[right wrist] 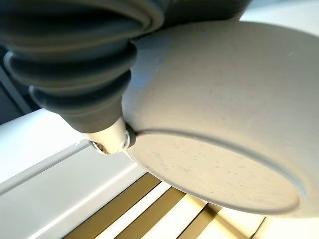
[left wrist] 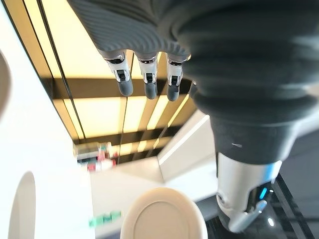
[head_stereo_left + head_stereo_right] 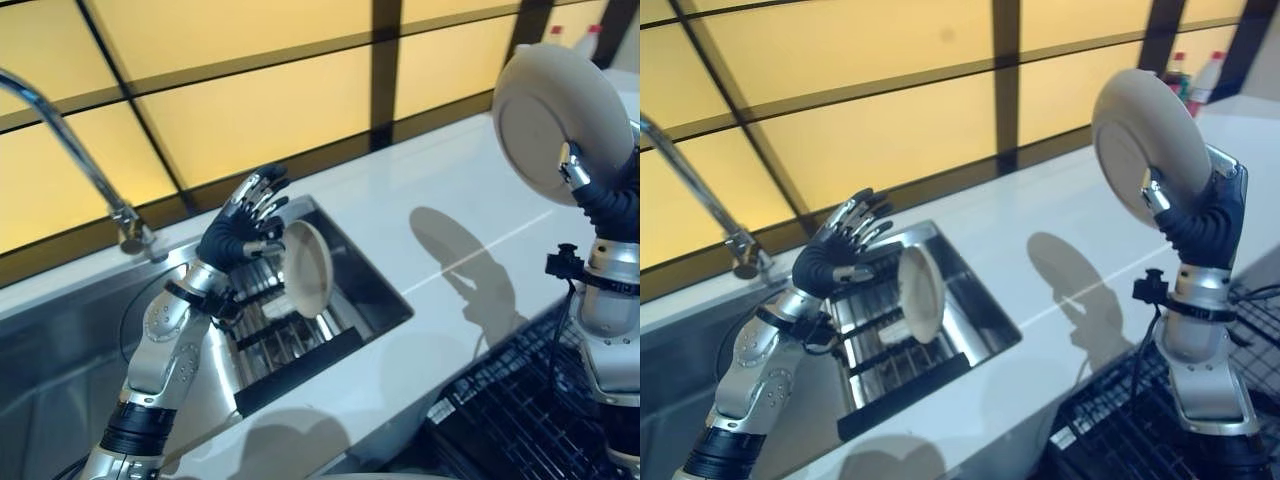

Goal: Pick up plates and place into dishwasher.

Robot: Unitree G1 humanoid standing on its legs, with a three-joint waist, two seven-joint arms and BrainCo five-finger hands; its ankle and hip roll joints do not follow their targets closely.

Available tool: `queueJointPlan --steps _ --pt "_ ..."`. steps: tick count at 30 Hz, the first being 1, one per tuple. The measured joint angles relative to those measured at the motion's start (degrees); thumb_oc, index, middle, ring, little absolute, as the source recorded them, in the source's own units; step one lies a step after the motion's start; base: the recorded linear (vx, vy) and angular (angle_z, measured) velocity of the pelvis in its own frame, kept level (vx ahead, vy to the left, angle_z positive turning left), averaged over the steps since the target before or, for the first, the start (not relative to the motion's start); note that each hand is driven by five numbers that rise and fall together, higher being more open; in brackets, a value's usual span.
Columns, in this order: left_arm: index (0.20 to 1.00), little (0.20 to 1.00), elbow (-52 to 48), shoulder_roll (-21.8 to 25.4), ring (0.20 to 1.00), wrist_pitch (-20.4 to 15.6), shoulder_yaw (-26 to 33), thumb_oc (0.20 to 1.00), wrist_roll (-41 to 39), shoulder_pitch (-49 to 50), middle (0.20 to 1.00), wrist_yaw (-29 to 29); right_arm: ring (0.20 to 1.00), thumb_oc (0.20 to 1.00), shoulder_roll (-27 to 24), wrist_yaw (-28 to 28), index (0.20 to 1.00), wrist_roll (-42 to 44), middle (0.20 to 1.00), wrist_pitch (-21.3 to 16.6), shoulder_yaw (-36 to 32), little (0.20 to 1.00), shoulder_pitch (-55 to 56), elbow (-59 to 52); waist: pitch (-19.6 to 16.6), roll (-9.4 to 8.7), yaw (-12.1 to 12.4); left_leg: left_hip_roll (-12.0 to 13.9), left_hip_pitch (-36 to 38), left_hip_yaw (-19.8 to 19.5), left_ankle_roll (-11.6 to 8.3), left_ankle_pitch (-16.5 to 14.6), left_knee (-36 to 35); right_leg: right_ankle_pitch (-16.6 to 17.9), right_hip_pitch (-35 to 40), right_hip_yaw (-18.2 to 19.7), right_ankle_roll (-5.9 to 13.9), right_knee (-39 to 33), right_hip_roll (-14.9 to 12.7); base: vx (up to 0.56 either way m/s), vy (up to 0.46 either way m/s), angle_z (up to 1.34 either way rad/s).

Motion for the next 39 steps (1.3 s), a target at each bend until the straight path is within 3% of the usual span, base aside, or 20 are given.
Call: queueJointPlan --steps 7,11,13,14,15,16,17,18,20,24,39 --pt "1.0 1.0 2.4 0.2 1.0 0.0 1.8 1.0 0.1 -0.1 1.0 0.8 0.2 0.2 0.0 3.1 0.2 2.5 0.2 0.2 -2.9 0.2 2.4 0.4 0.6 -0.55 -1.8 -1.2 0.9 0.5 0.12 -2.4 1.7 -0.4 -4.7 3.6 -0.51 4.6 2.0 0.06 -0.072 -0.72" --pt "1.0 1.0 3.5 0.1 1.0 -0.1 3.1 1.0 0.7 1.3 1.0 2.3 0.2 0.2 0.2 6.5 0.2 4.1 0.2 0.5 -2.7 0.2 3.3 0.8 1.5 -1.52 -1.1 -4.6 0.8 -9.9 3.74 -6.5 5.8 0.2 -5.7 9.9 -0.24 6.7 4.9 -0.01 -0.012 -0.94" --pt "1.0 1.0 4.5 0.1 1.0 -0.1 4.4 1.0 0.7 2.2 1.0 2.5 0.2 0.2 0.5 7.1 0.2 4.1 0.2 0.5 -2.3 0.2 3.4 2.3 1.7 -1.5 -0.9 -5.1 0.7 -10.7 4.06 -6.7 5.6 0.2 -6.3 10.1 0.01 6.7 5.2 -0.06 0.053 -0.92" --pt "1.0 1.0 4.6 0.1 1.0 -0.1 4.9 1.0 0.7 2.5 1.0 2.7 0.2 0.2 0.7 7.2 0.2 4.1 0.2 0.6 -2.4 0.2 3.5 3.0 1.9 -0.61 -1.0 -4.6 0.7 -10.1 4.06 -6.8 5.5 -0.6 -6.8 9.1 2.82 7.1 5.2 -0.1 0.067 -0.7" --pt "1.0 1.0 4.6 -0.3 1.0 -0.1 5.0 1.0 0.7 2.9 1.0 2.9 0.2 0.2 0.6 7.5 0.2 4.2 0.2 0.9 -2.5 0.2 3.9 3.4 2.5 0.21 -1.2 -3.7 0.4 -9.3 4.18 -6.8 5.8 -2.3 -9.3 8.5 2.07 14.2 5.5 -0.13 0.083 -0.4" --pt "1.0 1.0 4.6 -0.5 1.0 -0.1 4.7 1.0 0.7 3.2 1.0 3.0 0.2 0.2 0.3 8.1 0.2 4.5 0.2 1.0 -3.0 0.2 5.0 3.4 2.5 0.12 -1.6 -3.9 0.6 -8.9 4.14 -6.6 5.6 -4.4 -11.0 9.0 2.21 20.4 4.3 -0.15 0.073 -0.22" --pt "1.0 1.0 4.5 0.1 1.0 -0.2 4.9 1.0 0.7 3.7 1.0 3.0 0.2 0.2 0.3 8.6 0.2 4.7 0.2 1.1 -3.2 0.2 6.0 3.3 1.9 -1.46 -1.5 -5.7 1.4 -8.8 3.94 -6.8 5.7 -6.6 -9.8 10.5 4.5 19.8 0.9 -0.13 0.08 -0.42" --pt "1.0 1.0 4.8 -0.2 1.0 -0.3 5.2 1.0 0.7 4.6 1.0 3.0 0.2 0.2 0.2 9.5 0.2 4.7 0.2 1.3 -3.1 0.2 6.6 3.4 2.1 -1.03 -0.9 -6.2 1.4 -9.0 3.78 -7.3 6.0 -6.4 -9.5 10.5 1.88 18.9 0.4 -0.12 0.079 -0.49" --pt "1.0 1.0 4.8 -0.2 1.0 -0.4 5.5 1.0 0.8 7.4 1.0 3.0 0.2 0.2 0.6 11.3 0.2 4.7 0.2 1.6 -3.0 0.2 9.5 3.4 2.8 0.53 -1.6 -5.6 1.5 -10.3 3.3 -7.6 6.5 -5.9 -8.8 8.8 1.57 18.2 0.3 -0.09 0.07 -0.17" --pt "1.0 1.0 6.0 -0.3 1.0 -0.5 6.2 1.0 0.8 8.4 1.0 2.8 0.2 0.2 0.6 14.6 0.2 5.0 0.2 3.1 -2.9 0.2 13.3 5.8 3.6 1.1 -1.7 -5.4 1.5 -10.3 3.14 -7.8 7.0 -5.9 -8.8 8.4 1.52 18.1 0.4 -0.02 0.048 0.04" --pt "1.0 1.0 6.9 -1.1 1.0 -2.8 7.0 1.0 0.8 12.4 1.0 -0.4 0.2 0.2 1.1 23.2 0.2 6.9 0.2 7.6 4.9 0.2 14.4 11.7 8.9 -0.32 -0.8 -6.9 3.5 -13.1 3.63 -8.7 10.5 -7.6 -5.3 6.3 1.82 20.8 -2.5 0.11 -0.021 0.11"
